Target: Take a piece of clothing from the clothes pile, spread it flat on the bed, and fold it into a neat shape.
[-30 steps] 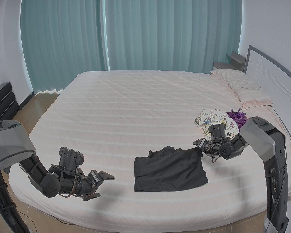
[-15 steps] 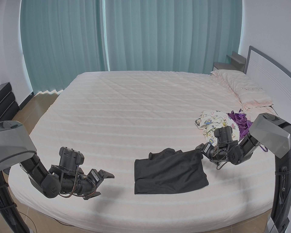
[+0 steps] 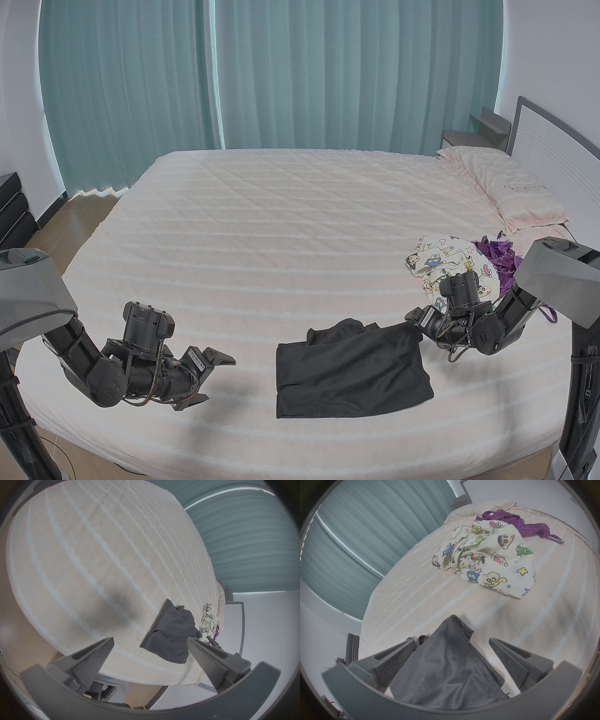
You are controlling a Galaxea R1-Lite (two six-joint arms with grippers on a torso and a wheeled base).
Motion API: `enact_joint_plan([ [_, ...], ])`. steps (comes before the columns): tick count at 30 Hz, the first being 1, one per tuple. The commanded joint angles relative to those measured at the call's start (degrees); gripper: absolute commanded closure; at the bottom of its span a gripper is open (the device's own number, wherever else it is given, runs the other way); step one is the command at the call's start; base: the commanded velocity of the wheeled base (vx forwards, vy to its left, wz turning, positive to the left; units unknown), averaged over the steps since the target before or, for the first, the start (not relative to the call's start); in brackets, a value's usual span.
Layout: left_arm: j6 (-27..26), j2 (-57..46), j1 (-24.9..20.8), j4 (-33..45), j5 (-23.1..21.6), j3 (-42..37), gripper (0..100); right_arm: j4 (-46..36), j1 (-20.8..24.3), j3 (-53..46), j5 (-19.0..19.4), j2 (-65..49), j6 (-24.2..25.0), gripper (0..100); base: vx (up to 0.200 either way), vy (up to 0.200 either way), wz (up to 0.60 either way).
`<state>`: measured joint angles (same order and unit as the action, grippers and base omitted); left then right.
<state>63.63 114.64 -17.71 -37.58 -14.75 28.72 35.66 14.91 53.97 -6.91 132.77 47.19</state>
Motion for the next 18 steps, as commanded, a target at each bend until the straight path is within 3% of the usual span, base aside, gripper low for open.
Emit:
enact_joint_plan([
  [1, 0.5, 0.2, 0.0, 0.0, 0.0, 0.5, 0, 1.9, 0.9, -2.4, -0.5, 0.1, 0.0, 0, 0.0, -0.2, 0.0],
  [12, 0.4, 0.2, 0.0, -0.1, 0.0, 0.6, 0, 7.2, 1.0, -5.3, -0.6, 0.1, -0.4, 0, 0.0, -0.2, 0.0],
  [18, 0.3, 0.8, -1.0, 0.1, 1.3, 3.8, 0, 7.5, 3.7, -6.4, -0.7, -0.1, -0.5, 0, 0.0, 0.0, 0.0],
])
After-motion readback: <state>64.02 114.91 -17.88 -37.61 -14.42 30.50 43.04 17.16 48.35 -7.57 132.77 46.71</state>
